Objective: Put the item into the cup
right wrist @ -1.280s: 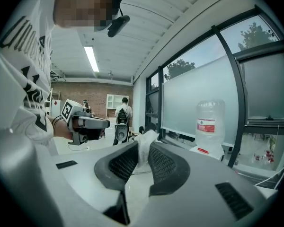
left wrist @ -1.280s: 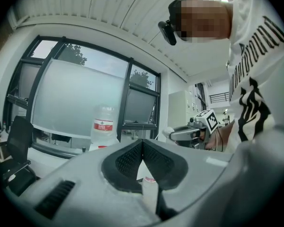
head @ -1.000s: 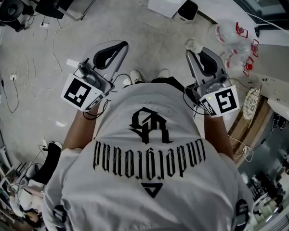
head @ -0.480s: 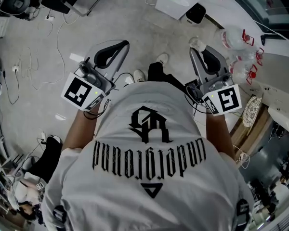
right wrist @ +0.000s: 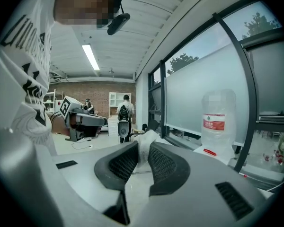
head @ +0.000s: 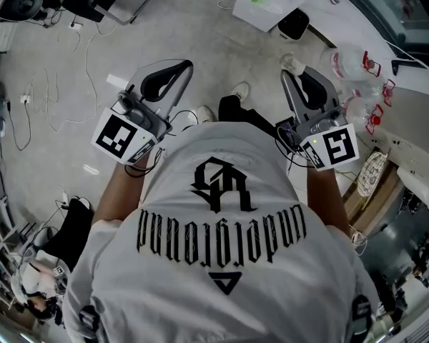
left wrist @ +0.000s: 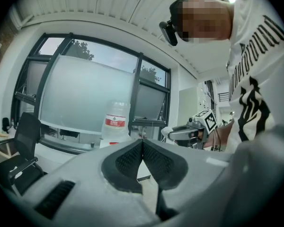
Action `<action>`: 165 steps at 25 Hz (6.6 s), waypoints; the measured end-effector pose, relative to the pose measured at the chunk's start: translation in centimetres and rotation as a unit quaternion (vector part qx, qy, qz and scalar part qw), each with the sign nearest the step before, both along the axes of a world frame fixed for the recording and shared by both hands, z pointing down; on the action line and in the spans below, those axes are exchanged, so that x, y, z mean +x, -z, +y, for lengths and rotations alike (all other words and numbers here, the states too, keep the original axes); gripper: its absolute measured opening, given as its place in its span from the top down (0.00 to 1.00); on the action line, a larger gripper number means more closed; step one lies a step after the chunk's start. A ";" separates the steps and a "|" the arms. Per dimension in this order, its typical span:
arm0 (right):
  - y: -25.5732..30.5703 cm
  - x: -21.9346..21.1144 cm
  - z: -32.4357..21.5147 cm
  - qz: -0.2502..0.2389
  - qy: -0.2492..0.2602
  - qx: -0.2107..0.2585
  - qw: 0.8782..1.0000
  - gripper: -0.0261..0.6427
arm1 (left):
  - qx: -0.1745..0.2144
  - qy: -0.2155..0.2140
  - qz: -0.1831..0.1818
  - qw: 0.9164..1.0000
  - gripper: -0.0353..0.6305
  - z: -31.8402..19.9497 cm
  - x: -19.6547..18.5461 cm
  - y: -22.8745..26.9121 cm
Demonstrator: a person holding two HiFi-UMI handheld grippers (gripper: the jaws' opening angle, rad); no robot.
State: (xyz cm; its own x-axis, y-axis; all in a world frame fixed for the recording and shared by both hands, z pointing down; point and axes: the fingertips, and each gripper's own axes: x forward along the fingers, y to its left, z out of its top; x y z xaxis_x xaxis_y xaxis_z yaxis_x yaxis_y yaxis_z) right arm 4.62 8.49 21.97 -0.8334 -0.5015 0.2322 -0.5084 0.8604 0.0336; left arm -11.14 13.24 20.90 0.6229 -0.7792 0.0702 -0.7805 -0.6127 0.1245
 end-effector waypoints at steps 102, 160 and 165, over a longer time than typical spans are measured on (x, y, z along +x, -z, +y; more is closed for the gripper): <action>-32.9 -3.5 -38.3 0.072 -0.151 -0.210 0.963 0.86 | -0.131 -0.198 -0.039 0.971 0.93 -42.6 5.5 -28.6; -58.9 -2.9 -49.2 0.125 -0.243 -0.246 0.930 0.77 | -0.168 -0.221 -0.072 0.958 0.92 -48.6 7.9 -51.3; -57.7 -3.3 -48.5 0.113 -0.243 -0.243 0.932 0.77 | -0.170 -0.215 -0.072 0.959 0.92 -48.3 8.0 -51.0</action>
